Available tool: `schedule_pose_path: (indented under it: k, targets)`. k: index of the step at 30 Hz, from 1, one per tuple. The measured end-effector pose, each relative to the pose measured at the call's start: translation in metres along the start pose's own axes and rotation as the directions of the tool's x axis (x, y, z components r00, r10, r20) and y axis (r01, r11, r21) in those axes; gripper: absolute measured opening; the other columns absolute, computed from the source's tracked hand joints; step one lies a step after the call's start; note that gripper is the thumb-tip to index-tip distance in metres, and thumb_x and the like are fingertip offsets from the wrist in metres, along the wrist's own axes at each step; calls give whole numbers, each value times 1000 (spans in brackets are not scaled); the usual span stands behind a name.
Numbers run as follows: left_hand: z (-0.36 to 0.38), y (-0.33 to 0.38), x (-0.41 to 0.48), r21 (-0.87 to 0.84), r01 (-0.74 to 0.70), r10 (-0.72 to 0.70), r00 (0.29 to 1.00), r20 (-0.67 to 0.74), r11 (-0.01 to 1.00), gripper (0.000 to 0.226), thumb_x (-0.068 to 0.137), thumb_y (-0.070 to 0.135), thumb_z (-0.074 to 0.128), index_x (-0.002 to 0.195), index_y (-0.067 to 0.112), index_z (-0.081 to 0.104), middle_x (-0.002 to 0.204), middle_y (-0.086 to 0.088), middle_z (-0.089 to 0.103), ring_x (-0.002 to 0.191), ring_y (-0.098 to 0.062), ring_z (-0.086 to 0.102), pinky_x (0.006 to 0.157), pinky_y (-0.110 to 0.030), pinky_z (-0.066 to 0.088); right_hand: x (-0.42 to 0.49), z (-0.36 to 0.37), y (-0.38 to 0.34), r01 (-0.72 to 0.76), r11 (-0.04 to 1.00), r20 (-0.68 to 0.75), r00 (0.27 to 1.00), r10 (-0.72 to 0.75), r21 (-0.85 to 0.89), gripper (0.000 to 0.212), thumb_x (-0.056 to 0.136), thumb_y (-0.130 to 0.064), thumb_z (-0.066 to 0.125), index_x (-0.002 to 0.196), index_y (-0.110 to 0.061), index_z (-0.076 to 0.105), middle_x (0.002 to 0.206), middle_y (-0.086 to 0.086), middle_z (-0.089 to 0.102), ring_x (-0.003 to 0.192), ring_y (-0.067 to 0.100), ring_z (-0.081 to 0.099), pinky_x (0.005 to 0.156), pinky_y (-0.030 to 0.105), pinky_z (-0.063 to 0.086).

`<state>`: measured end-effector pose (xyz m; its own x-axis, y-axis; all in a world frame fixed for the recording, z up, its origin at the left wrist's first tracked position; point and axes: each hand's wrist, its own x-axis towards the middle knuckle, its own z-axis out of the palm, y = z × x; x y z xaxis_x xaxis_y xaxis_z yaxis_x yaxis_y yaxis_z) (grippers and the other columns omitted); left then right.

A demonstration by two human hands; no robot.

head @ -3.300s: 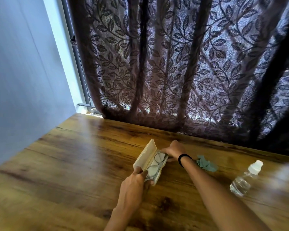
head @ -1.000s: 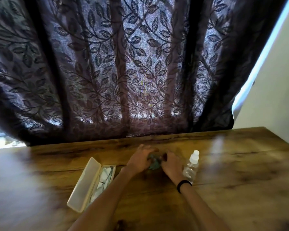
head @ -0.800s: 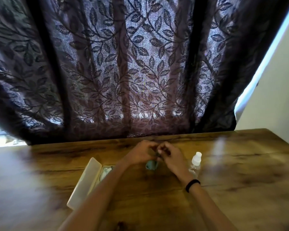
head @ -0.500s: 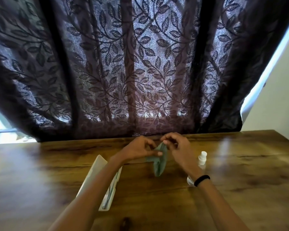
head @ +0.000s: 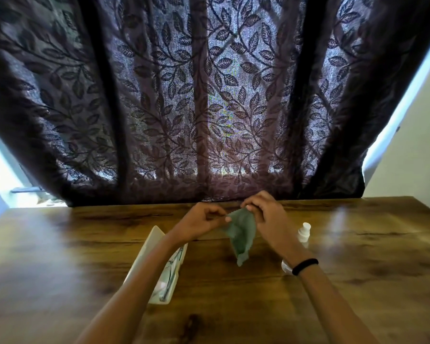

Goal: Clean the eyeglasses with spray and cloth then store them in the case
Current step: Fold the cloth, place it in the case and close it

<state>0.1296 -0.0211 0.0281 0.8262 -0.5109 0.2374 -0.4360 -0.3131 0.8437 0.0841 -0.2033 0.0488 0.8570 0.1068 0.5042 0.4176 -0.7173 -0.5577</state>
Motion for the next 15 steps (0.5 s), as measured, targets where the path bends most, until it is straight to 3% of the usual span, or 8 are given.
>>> schedule_pose_path:
  k: [4, 7, 11, 15]
  targets:
    - [2, -4, -1, 33, 13, -13, 1000, -16, 999, 11, 77, 6, 71, 85, 0, 67, 77, -2, 65, 72, -3, 60, 73, -26, 51, 0, 1, -13, 50, 996, -21, 999, -49, 77, 16, 91, -2, 47, 86, -5, 62, 89, 6, 52, 78, 15, 52, 69, 14, 39]
    - [1, -10, -3, 122, 60, -62, 998, 11, 991, 15, 73, 7, 75, 85, 3, 66, 81, -5, 65, 73, -8, 59, 75, -32, 51, 0, -1, -20, 46, 987, -67, 997, -36, 153, 15, 92, -2, 46, 86, -6, 60, 85, -4, 51, 80, 3, 50, 73, 10, 40]
    - [-2, -15, -8, 182, 106, -107, 994, -4, 978, 14, 74, 8, 74, 86, 6, 67, 77, 1, 63, 68, -4, 57, 67, -24, 47, 5, -5, -15, 34, 983, -122, 992, -12, 181, 15, 91, -1, 47, 86, -7, 60, 81, -10, 54, 76, -1, 50, 68, 9, 38]
    - [-14, -14, -10, 280, 148, -122, 987, -107, 948, 13, 77, 11, 72, 90, 8, 70, 81, 0, 66, 69, -4, 56, 65, -11, 42, 5, -7, -1, -37, 994, -150, 987, 52, 99, 14, 89, -1, 50, 88, -3, 64, 88, 2, 63, 81, 16, 57, 72, 28, 48]
